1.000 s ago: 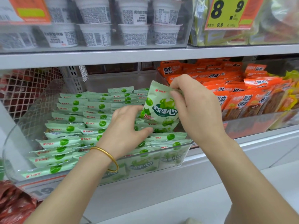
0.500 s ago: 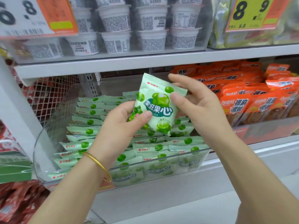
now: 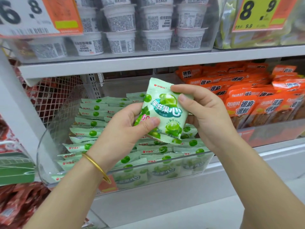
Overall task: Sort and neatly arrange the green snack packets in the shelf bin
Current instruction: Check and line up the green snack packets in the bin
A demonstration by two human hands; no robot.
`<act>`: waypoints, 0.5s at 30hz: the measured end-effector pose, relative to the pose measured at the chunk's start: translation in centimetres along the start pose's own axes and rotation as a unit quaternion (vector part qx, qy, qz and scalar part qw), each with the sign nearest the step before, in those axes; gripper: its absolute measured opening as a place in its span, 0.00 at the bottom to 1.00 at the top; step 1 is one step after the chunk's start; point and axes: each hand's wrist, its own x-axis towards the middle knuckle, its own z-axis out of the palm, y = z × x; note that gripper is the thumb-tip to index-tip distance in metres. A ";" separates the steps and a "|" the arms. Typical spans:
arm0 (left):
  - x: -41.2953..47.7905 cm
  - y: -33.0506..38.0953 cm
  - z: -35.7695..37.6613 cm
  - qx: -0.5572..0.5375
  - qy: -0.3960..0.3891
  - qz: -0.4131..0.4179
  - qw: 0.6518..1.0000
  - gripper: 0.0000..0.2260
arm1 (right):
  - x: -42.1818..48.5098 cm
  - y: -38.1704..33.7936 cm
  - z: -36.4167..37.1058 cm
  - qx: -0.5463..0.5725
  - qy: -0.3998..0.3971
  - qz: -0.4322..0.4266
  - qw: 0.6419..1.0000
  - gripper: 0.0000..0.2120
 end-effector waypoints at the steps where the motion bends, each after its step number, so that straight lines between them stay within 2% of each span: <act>1: 0.0 0.0 0.0 0.004 0.005 0.002 1.000 0.16 | -0.1 0.0 0.0 -0.003 -0.001 0.001 1.000 0.10; 4: 0.1 0.1 0.2 0.020 0.025 0.005 0.999 0.16 | -0.3 -0.1 -0.2 -0.013 0.003 0.006 1.000 0.11; 7: 0.2 -0.3 0.5 0.054 0.101 0.009 0.993 0.17 | -0.4 -0.2 -0.1 -0.026 0.018 0.007 0.999 0.10; 8: 0.2 -0.6 0.6 0.112 0.144 0.026 0.983 0.17 | -0.5 -0.2 -0.1 -0.029 0.025 0.007 0.999 0.09; 10: 0.1 -0.8 0.5 0.297 0.204 0.101 0.927 0.17 | -0.5 -0.2 -0.2 -0.022 0.034 0.014 0.999 0.08; 12: 0.0 -0.7 0.7 0.393 0.185 0.158 0.887 0.20 | -0.4 -0.2 -0.3 -0.007 0.034 0.022 0.999 0.08; 15: -0.2 -0.9 1.3 0.427 0.139 0.156 0.880 0.29 | -0.4 -0.3 -0.5 0.018 0.020 0.021 0.999 0.08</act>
